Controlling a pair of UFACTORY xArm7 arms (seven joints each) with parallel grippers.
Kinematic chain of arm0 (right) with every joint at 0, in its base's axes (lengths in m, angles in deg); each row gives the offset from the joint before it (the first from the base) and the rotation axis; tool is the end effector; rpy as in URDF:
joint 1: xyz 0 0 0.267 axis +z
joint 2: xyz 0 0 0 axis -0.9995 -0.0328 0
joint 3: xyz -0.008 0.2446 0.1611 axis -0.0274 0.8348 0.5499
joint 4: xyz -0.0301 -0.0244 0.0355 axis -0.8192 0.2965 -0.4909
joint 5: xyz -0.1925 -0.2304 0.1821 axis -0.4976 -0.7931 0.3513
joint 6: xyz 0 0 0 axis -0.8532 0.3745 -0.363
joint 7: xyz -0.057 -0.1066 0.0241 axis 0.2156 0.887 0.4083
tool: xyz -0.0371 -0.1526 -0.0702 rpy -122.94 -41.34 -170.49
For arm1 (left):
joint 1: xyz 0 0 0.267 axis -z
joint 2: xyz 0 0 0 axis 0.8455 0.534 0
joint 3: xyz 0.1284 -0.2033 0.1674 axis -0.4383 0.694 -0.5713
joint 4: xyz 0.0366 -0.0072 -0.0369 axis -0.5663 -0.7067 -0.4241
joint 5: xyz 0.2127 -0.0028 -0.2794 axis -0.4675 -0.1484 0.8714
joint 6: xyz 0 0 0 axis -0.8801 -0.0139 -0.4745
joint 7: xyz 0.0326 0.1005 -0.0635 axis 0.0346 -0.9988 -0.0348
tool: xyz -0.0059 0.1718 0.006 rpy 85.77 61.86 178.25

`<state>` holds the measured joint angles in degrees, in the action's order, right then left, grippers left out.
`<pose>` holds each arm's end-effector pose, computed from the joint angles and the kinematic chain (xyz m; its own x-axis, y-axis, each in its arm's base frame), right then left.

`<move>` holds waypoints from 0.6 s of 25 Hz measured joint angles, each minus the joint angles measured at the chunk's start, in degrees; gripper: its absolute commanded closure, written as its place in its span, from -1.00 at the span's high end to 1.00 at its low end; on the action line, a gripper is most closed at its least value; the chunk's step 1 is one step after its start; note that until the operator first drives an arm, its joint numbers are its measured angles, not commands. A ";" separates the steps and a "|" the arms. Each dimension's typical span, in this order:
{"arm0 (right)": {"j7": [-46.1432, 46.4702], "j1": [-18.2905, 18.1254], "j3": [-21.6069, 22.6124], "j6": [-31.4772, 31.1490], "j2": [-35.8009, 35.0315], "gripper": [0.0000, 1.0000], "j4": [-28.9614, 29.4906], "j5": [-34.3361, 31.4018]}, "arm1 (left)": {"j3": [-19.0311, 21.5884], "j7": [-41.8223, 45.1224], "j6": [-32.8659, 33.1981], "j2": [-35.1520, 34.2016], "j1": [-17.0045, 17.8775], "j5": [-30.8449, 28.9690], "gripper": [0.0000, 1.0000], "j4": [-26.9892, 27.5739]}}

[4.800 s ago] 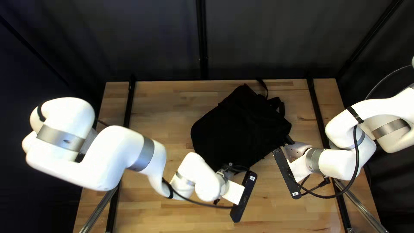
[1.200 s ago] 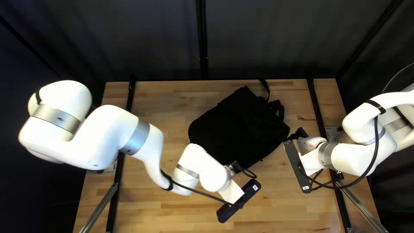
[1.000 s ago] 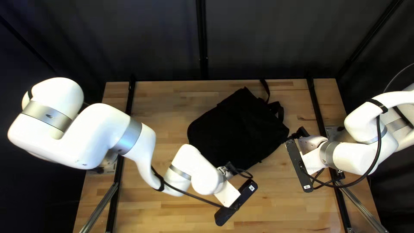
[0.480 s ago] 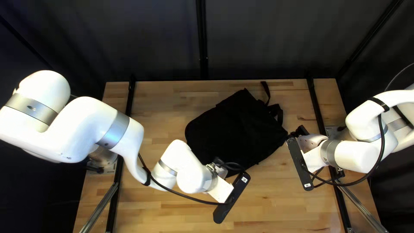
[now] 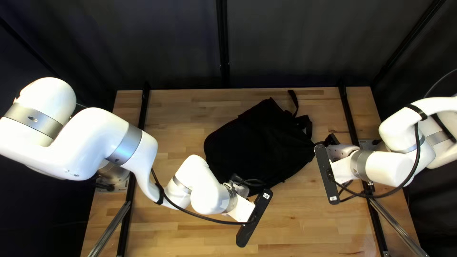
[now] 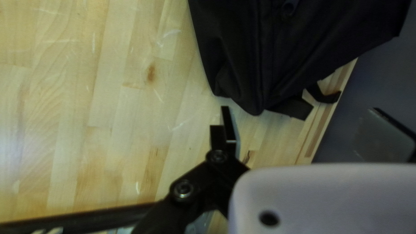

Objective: Remove a lunch box from a kids backpack

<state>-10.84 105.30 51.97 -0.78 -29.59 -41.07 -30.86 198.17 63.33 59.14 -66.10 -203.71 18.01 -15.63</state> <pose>0.3316 0.0706 0.1507 0.8552 0.4995 0.1383 0.3396 -0.7416 0.5785 0.5083 -0.1688 0.0993 0.7500 -0.6229 0.2226 -0.5532 -0.7751 -0.3052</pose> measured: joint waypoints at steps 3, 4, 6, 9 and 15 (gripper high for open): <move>-4.64 -2.12 0.92 5.52 -3.21 1.00 -1.27 -6.72 | 0.03 -0.67 0.67 0.81 -0.25 0.20 -1.00 -0.85; -6.18 -2.69 1.10 6.44 -4.01 1.00 -1.57 -7.85 | 0.04 -0.71 0.70 0.85 -0.26 0.21 -1.00 -0.91; -9.00 -3.47 1.47 6.82 -5.71 1.00 -1.56 -8.49 | 0.04 -0.73 0.73 0.88 -0.27 0.21 -1.00 -0.94; -12.02 -3.39 2.71 6.19 -7.91 1.00 -1.60 -8.71 | 0.04 -0.74 0.74 0.89 -0.27 0.22 -1.00 -0.94; -18.13 -3.27 6.97 0.78 -14.71 1.00 6.99 -11.72 | 0.03 -0.74 0.74 0.89 -0.27 0.22 -1.00 -0.95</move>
<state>-28.98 102.03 58.95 0.00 -44.30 -34.09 -42.58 198.20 62.59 59.87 -65.21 -203.98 18.23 -16.57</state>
